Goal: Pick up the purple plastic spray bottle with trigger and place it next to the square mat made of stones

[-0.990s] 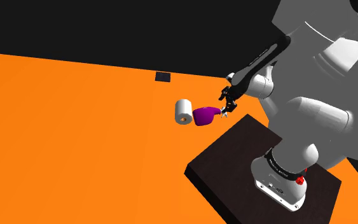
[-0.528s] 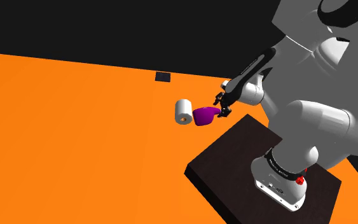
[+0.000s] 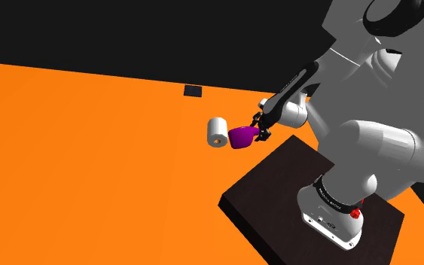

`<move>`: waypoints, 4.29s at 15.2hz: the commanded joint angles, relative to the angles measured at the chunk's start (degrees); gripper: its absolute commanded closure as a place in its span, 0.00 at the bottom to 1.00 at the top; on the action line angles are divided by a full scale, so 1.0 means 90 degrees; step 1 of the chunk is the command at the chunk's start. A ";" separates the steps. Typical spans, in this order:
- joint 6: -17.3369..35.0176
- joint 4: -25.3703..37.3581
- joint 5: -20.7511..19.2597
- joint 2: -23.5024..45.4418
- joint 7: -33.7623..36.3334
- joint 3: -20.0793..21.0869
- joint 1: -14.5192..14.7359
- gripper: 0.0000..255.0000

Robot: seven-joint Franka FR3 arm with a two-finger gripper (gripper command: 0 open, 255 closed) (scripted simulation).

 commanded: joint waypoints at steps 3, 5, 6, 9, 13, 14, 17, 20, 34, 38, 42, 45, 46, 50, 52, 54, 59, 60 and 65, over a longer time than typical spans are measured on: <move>0.0002 0.0002 0.0000 -0.0003 0.0000 -0.0002 0.0003 0.00; 0.0002 0.0002 0.0000 -0.0003 0.0000 -0.0002 0.0003 1.00; 0.0002 0.0002 0.0000 -0.0003 0.0000 -0.0002 0.0003 1.00; 0.0002 0.0003 0.0001 -0.0004 0.0000 -0.0002 0.0004 1.00; 0.0002 0.0003 0.0001 -0.0004 0.0000 -0.0003 0.0004 1.00; -0.0062 -0.0049 0.0004 0.0108 0.0024 0.0061 -0.0052 1.00; -0.0264 -0.0197 0.0012 0.0445 0.0096 0.0275 -0.0245 1.00; -0.0481 -0.0333 0.0019 0.0778 0.0168 0.0535 -0.0484 1.00; -0.1691 -0.0778 0.0362 0.2220 0.0261 0.2842 -0.2624 1.00; -0.2098 -0.0837 0.0756 0.2600 0.0071 0.4032 -0.3703 1.00; -0.2399 -0.0741 0.1064 0.2855 0.0105 0.4768 -0.4162 1.00; -0.2354 -0.0357 0.0593 0.2695 0.0973 0.3609 -0.2545 1.00; -0.2353 -0.0215 0.0402 0.2624 0.1279 0.3272 -0.2070 1.00; -0.2423 0.0428 -0.0262 0.2306 0.2383 0.2097 -0.0365 1.00; -0.2499 0.0791 -0.0564 0.2118 0.2885 0.1635 0.0345 1.00; -0.2599 0.1180 -0.0810 0.1918 0.3326 0.1233 0.0993 1.00; -0.2947 0.2264 -0.1313 0.1346 0.4262 0.0497 0.2308 1.00; -0.3032 0.2500 -0.1389 0.1221 0.4416 0.0382 0.2535 1.00; -0.3529 0.3783 -0.1688 0.0539 0.5057 -0.0060 0.3520 1.00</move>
